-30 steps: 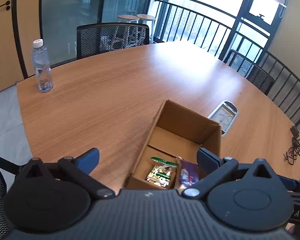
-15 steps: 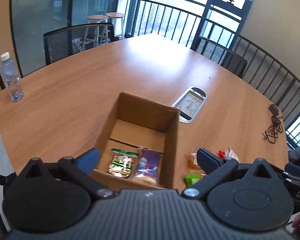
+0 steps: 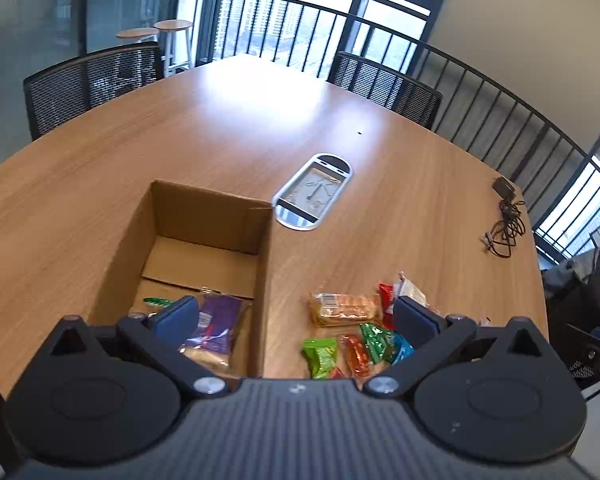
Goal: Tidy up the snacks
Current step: 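Open both tools to drop the snacks in the box and withdraw, then grasp the green packet with the left tool while the right tool grasps the pink bun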
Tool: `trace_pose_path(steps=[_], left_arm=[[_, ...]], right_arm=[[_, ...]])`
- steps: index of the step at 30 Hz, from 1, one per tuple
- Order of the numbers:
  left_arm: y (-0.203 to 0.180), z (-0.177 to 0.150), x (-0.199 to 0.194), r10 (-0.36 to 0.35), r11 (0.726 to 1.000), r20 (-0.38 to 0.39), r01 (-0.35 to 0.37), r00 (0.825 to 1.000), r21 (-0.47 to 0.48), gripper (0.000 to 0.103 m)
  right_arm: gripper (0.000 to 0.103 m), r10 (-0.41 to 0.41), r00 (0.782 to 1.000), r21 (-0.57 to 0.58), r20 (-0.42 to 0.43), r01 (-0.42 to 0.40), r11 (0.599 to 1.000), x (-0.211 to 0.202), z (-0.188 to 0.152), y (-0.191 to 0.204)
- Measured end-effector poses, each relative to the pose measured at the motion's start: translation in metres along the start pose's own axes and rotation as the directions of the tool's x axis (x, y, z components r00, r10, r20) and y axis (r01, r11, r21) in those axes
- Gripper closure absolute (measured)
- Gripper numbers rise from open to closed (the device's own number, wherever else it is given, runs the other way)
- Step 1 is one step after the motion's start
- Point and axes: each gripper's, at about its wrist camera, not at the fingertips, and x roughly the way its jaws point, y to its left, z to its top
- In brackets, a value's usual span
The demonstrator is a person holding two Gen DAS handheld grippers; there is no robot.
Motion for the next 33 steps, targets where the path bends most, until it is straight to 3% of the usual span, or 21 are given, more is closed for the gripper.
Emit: trace_pose_path(steps=[14,22,31,33], left_arm=[[-0.037,-0.002,0.03,-0.101,0.992,-0.049,0.104,0.994,0.074,0.002],[-0.057,-0.008,0.048,-0.137,0.985,-0.083,0.145,0.987,0.097,0.008],[-0.072,-0.021,0.075,-0.139,0.987,-0.118,0.148,0.983,0.066,0.02],[-0.073,-0.025,0.081,-0.127,0.99,-0.14,0.134,0.982,0.045,0.028]], right_arm=[[0.001,-0.092,0.996,0.025,-0.018,0.092,0.995,-0.004,0.0,-0.044],[0.008,-0.122,0.991,0.042,-0.055,0.124,0.991,0.008,0.003,-0.063],[0.022,-0.117,0.988,0.036,-0.097,0.121,0.992,0.028,0.008,-0.087],[0.026,-0.12,0.986,0.062,-0.116,0.128,0.99,0.033,0.008,-0.095]])
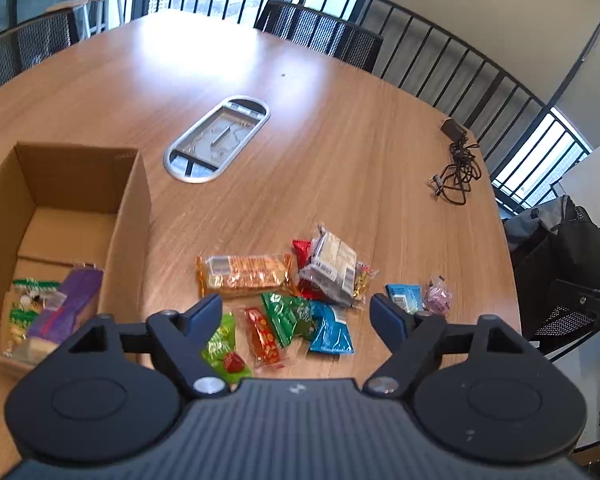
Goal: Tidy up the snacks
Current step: 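Grasp the green packet with the left tool while the right tool grasps the pink bun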
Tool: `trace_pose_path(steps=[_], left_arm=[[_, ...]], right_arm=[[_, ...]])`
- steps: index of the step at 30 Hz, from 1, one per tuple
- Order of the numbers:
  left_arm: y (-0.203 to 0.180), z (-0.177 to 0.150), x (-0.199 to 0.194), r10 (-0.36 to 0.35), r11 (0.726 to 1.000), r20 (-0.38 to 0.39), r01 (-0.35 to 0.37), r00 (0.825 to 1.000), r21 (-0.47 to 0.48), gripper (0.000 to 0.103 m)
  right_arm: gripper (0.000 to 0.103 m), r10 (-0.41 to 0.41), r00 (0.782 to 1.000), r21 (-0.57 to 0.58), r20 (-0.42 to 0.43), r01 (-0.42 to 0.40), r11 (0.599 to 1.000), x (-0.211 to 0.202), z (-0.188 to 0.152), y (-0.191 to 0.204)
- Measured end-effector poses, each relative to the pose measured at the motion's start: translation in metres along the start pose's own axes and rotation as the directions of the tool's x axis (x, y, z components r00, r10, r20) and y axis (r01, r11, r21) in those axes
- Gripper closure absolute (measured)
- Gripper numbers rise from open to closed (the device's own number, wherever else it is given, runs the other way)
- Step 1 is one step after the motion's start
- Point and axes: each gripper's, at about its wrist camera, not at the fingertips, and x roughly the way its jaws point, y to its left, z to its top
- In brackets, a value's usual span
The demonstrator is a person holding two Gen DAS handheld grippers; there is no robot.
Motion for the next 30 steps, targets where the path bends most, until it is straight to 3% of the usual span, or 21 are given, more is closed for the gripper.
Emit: trace_pose_path(steps=[6,12,24,30], left_arm=[[0.0,-0.011,0.022,0.007,1.0,-0.05,-0.008,0.999,-0.015,0.041],[-0.004,-0.017,0.047,0.027,1.0,-0.079,-0.028,0.997,-0.011,0.042],[-0.011,-0.008,0.093,0.037,0.999,-0.095,-0.037,0.995,-0.003,0.056],[-0.012,-0.007,0.112,0.063,0.998,-0.117,-0.063,0.991,0.006,0.059]], right_arm=[[0.03,0.018,0.999,0.01,-0.027,-0.018,1.0,0.017,-0.004,-0.007],[0.037,0.031,0.997,0.033,-0.065,-0.029,0.999,0.04,-0.011,-0.013],[0.048,0.029,0.992,0.066,-0.124,-0.021,0.998,0.086,-0.015,-0.019],[0.05,0.018,0.989,0.078,-0.148,-0.006,0.997,0.11,-0.015,-0.02]])
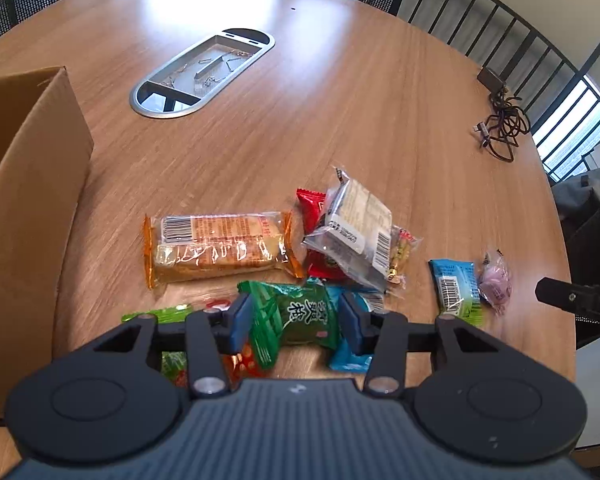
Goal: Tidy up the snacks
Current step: 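Grasp the green packet with the left tool while the right tool grasps the pink bun, then carry the green packet into the box with the left tool while the right tool carries the pink bun there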
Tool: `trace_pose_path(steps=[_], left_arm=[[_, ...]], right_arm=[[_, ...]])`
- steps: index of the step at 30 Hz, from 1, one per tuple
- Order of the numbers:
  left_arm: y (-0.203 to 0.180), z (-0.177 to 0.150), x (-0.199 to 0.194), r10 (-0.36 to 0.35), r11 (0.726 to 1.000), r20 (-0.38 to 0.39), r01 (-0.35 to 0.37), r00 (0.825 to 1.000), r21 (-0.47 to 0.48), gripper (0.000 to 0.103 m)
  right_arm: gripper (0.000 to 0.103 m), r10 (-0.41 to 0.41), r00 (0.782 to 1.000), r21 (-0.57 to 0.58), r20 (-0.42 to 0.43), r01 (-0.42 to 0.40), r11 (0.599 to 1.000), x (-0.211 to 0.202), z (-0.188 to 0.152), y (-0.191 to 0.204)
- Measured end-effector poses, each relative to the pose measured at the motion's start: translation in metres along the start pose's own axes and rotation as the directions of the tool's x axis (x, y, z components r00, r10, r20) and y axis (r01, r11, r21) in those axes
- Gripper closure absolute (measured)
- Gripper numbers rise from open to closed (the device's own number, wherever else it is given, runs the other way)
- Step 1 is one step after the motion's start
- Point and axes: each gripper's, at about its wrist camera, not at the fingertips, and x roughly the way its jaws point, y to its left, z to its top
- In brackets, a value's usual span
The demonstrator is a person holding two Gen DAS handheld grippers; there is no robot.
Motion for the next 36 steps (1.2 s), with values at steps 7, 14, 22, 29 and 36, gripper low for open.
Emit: trace_pose_path(steps=[7,14,22,29,36], left_arm=[[-0.008,0.0,0.011,0.02,0.999,-0.021,-0.02,1.0,0.033,0.068],[-0.006,0.004,-0.001,0.017,1.0,-0.007,-0.017,1.0,0.021,0.075],[-0.002,0.007,-0.019,0.006,1.0,0.029,-0.006,1.0,0.007,0.075],[0.0,0.011,-0.04,0.001,1.0,0.064,-0.001,0.998,0.013,0.075],[0.004,0.015,-0.07,-0.003,1.0,0.106,0.001,0.994,0.016,0.075]], right_arm=[[0.051,-0.04,0.999,0.011,-0.033,0.04,0.999,0.03,0.005,0.002],[0.051,-0.041,0.997,0.008,-0.062,0.041,0.999,0.051,0.005,0.006],[0.073,-0.035,0.996,0.0,-0.079,0.035,0.999,0.055,0.003,0.01],[0.074,-0.017,0.999,0.008,-0.048,0.017,1.0,0.023,0.002,0.018],[0.074,0.006,1.0,-0.006,0.001,-0.006,1.0,-0.012,0.005,0.038]])
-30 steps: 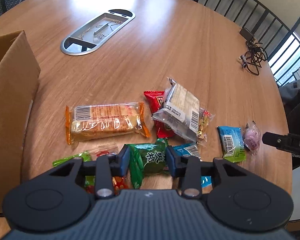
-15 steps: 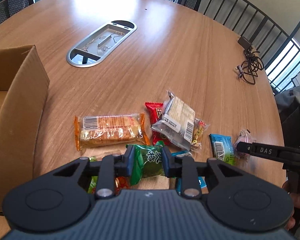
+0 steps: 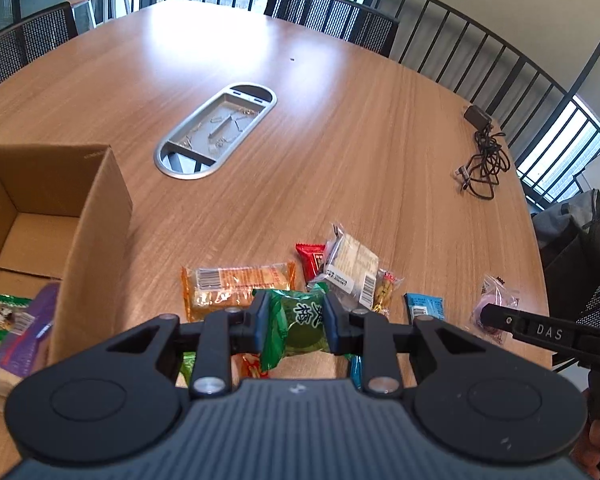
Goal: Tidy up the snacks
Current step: 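Carry the green packet into the box with the left tool while the right tool carries the pink bun there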
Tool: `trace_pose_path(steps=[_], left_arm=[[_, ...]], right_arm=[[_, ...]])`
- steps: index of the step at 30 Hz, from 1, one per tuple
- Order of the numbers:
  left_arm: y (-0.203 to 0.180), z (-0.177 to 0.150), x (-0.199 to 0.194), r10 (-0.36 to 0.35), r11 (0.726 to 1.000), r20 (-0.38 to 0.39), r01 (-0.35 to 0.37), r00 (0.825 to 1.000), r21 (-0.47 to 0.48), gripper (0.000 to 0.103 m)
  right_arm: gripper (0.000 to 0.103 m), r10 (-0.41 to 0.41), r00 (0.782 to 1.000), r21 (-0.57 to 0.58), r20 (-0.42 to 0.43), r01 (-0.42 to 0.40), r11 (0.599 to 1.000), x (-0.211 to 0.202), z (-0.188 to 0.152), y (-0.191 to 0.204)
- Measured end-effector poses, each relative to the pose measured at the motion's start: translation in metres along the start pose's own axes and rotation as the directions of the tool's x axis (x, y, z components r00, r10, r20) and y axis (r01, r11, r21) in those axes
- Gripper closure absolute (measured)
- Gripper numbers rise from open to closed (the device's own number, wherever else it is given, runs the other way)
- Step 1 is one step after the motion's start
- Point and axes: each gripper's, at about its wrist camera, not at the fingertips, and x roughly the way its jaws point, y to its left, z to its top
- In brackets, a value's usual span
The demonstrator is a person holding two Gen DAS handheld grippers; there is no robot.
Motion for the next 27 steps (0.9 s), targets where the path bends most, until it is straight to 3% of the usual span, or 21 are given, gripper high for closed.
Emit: trace_pose_path(steps=[13,27], left_arm=[[0.024,0.011,-0.059,0.008,1.0,0.085,-0.007,0.996,-0.011,0.075],[0.065,0.016,-0.094,0.055,0.998,0.134,-0.049,0.989,-0.046,0.075]], right_arm=[[0.074,0.068,0.994,-0.048,0.082,-0.064,0.997,-0.051,0.007,0.045],[0.074,0.154,0.982,-0.128,0.112,-0.14,0.982,-0.067,0.01,0.103]])
